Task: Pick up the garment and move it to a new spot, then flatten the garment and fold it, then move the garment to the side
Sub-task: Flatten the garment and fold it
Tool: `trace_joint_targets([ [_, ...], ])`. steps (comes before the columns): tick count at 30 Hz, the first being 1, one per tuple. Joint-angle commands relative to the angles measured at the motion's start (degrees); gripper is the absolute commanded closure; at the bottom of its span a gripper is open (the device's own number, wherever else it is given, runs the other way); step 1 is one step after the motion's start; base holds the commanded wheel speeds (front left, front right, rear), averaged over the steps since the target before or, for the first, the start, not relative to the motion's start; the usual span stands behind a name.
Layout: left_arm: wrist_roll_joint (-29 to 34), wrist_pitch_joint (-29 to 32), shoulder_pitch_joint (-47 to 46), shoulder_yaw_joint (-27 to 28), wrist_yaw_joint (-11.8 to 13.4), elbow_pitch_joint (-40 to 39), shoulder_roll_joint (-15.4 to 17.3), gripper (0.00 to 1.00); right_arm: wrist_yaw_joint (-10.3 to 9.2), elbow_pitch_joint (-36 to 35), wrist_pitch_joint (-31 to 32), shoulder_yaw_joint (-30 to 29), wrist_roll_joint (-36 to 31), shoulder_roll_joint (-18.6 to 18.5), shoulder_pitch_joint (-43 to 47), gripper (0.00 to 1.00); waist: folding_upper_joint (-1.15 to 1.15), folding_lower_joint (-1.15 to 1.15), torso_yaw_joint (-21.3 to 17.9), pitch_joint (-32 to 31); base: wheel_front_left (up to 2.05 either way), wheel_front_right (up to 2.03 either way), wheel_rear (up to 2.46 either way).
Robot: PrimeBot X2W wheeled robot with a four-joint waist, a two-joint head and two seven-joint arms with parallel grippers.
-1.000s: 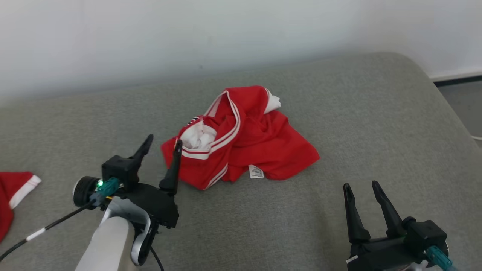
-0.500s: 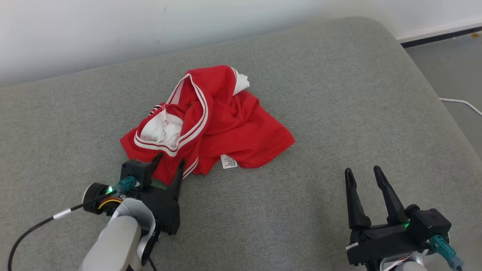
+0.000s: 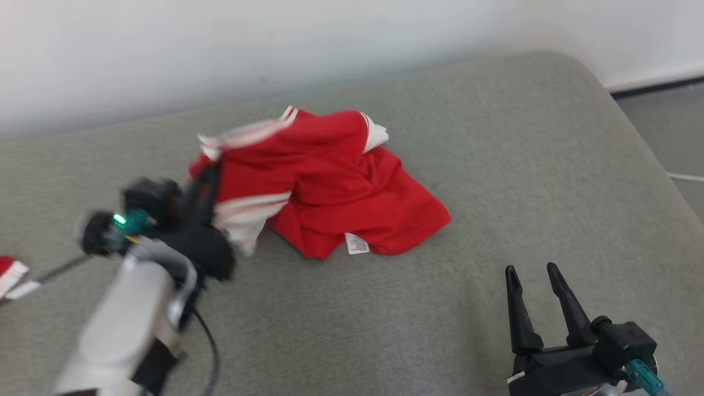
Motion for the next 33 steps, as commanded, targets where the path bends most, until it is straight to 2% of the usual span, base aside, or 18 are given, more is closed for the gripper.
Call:
trace_joint_targets([
  [1,0.35,-0.41,-1.40,0.96,0.65,-2.19,2.17,1.00,-0.13,0.09,-0.05,0.13,-0.31,0.04,1.13,0.00,-0.01,0.00,3.77,-3.86,0.00,0.00,0.00],
  [7,1.24,4.31,-5.97,3.59,1.52,-11.19,10.33,1.00,-0.13,0.03,-0.04,0.22,0.29,0.04,2.30,0.00,-0.01,0.00,5.30,-5.99,0.00,0.00,0.00],
  [8,1.24,4.31,-5.97,3.59,1.52,-11.19,10.33,1.00,-0.13,0.03,-0.04,0.22,0.29,0.04,2.30,0.00,-0.01,0.00,5.30,-5.99,0.00,0.00,0.00],
  [12,2.14,8.62,-10.22,4.34,1.79,-17.86,14.77,1.00,-0.13,-0.20,-0.05,0.14,0.64,0.06,2.83,0.00,-0.01,0.00,5.37,-6.29,0.00,0.00,0.00],
  [16,2.91,12.59,-12.71,4.03,1.81,-24.16,16.78,1.00,-0.13,-0.15,-0.04,0.28,1.15,0.05,2.93,0.00,-0.01,0.00,4.78,-6.05,0.00,0.00,0.00],
  [21,0.03,16.30,-7.80,1.69,2.40,-29.70,12.89,1.00,-0.13,-0.12,-0.05,0.57,1.52,0.05,2.80,0.00,-0.01,0.00,4.05,-5.53,0.00,0.00,0.00],
  [24,-1.24,16.84,-2.89,-1.19,2.95,-30.44,9.07,1.00,-0.13,-0.15,-0.05,0.69,1.44,0.06,2.20,0.00,-0.01,0.00,3.40,-4.72,0.00,0.00,0.00],
  [30,-1.57,13.99,3.38,-7.43,4.07,-25.59,0.36,1.00,-0.13,-0.42,-0.04,0.72,0.99,0.07,-0.11,0.00,-0.01,0.00,0.97,-1.75,0.00,0.00,0.00],
  [33,-1.78,12.26,3.61,-10.77,3.20,-20.47,-4.65,1.00,-0.13,-0.40,-0.05,0.42,1.03,0.05,-0.88,0.00,-0.01,0.00,-0.40,-0.24,0.00,0.00,0.00],
])
